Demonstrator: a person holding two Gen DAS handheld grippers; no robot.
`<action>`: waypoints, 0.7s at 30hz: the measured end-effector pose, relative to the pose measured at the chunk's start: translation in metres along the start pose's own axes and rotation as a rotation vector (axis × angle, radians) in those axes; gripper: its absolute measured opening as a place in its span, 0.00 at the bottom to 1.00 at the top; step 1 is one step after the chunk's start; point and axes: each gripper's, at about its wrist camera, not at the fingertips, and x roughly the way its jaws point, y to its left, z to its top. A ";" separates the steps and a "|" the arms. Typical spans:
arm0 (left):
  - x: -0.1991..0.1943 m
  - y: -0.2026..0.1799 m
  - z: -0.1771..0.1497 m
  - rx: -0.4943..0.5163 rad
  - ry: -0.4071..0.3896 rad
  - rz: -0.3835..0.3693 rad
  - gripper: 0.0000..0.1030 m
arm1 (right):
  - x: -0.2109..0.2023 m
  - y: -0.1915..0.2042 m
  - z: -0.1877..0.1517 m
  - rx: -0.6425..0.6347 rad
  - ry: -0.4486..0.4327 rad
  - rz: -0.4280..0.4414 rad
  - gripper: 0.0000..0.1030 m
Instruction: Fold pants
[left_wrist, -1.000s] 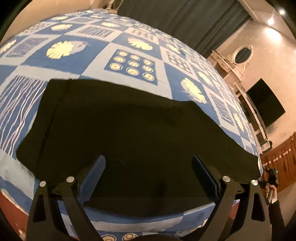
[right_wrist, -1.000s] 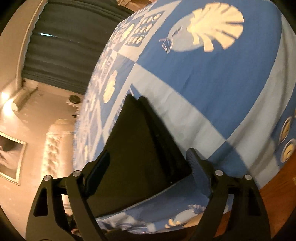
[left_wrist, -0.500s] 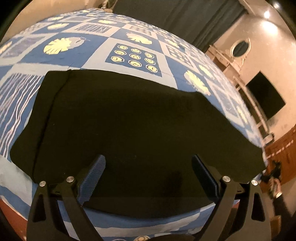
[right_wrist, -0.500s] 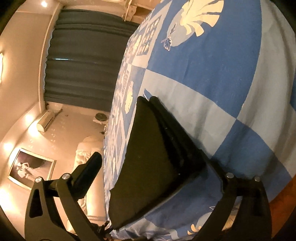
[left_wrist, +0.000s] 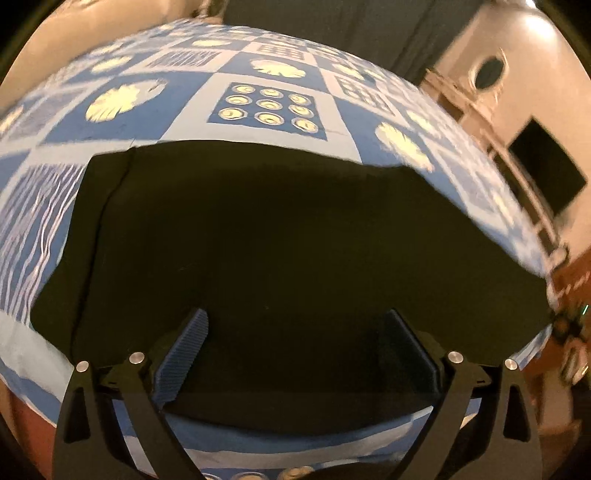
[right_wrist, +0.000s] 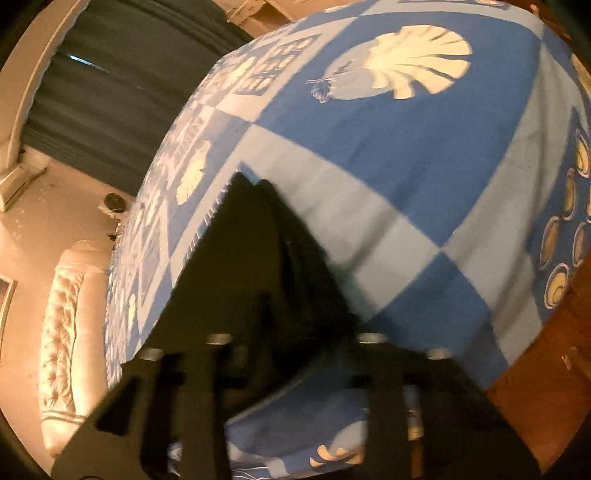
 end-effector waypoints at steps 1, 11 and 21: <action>-0.001 0.001 0.000 -0.020 -0.002 -0.009 0.93 | -0.001 0.001 -0.001 -0.002 -0.008 -0.006 0.16; -0.005 0.002 -0.005 0.001 -0.016 -0.043 0.93 | -0.033 0.097 -0.002 -0.238 -0.085 0.023 0.14; -0.007 0.010 -0.004 -0.049 -0.027 -0.091 0.93 | -0.020 0.221 -0.055 -0.506 -0.030 0.077 0.14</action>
